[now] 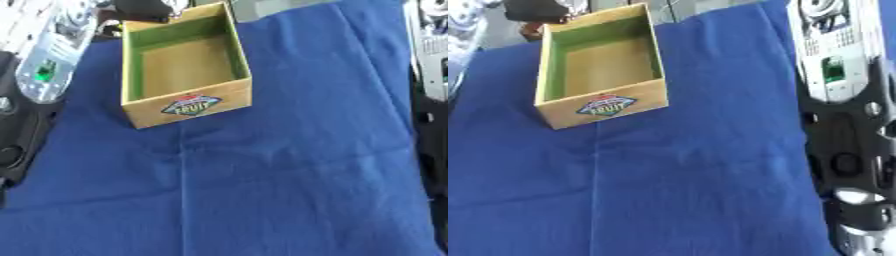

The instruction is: Pick up objects on the table and place them in the box.

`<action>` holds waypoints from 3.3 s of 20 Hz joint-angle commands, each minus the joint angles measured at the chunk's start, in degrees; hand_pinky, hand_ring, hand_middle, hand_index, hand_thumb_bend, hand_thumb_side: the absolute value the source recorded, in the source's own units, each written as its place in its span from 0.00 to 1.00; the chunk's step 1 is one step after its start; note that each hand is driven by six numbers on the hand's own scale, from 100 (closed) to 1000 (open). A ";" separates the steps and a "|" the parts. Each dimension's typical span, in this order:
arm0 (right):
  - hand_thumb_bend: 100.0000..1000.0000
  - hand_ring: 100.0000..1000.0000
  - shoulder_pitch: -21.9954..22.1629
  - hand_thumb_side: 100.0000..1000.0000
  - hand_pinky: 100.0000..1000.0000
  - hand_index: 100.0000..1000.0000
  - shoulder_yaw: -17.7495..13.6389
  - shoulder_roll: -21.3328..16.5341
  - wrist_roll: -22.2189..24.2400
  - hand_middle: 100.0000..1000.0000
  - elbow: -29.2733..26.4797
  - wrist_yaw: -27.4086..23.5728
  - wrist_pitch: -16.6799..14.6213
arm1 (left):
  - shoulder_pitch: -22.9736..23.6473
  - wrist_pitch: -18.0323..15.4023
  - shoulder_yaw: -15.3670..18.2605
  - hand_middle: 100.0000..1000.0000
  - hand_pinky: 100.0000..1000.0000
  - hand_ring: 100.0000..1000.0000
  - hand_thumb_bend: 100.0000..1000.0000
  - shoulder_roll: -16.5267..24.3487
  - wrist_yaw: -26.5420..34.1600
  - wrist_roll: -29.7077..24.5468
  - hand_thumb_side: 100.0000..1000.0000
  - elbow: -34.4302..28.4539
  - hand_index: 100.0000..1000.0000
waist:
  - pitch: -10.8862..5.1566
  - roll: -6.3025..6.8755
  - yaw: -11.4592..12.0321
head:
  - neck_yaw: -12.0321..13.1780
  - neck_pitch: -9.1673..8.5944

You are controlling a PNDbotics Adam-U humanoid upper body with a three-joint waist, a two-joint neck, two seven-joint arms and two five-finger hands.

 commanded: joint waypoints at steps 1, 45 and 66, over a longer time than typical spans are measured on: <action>0.20 0.80 -2.11 0.66 0.75 0.72 0.40 -0.91 0.16 0.62 -1.07 -0.47 -0.42 | -1.68 -1.08 2.33 0.42 0.12 0.42 0.00 -1.21 -3.35 0.45 0.64 4.45 0.67 | -0.98 -0.25 -0.47 | 1.25 -1.16; 0.17 0.80 -2.97 0.63 0.75 0.72 -1.28 2.09 -1.96 0.62 0.93 2.30 0.90 | -4.28 -9.61 7.88 0.74 0.39 0.74 0.19 -3.75 -6.21 14.51 1.00 16.57 0.98 | -3.81 -2.54 0.46 | -0.96 2.09; 0.26 0.81 -9.61 0.74 0.76 0.73 -0.69 -2.34 0.19 0.63 14.05 -0.59 2.26 | 25.19 -6.81 8.79 0.64 0.29 0.64 0.00 -8.77 13.48 20.97 1.00 -15.00 0.91 | -5.81 -5.06 4.17 | -5.47 2.06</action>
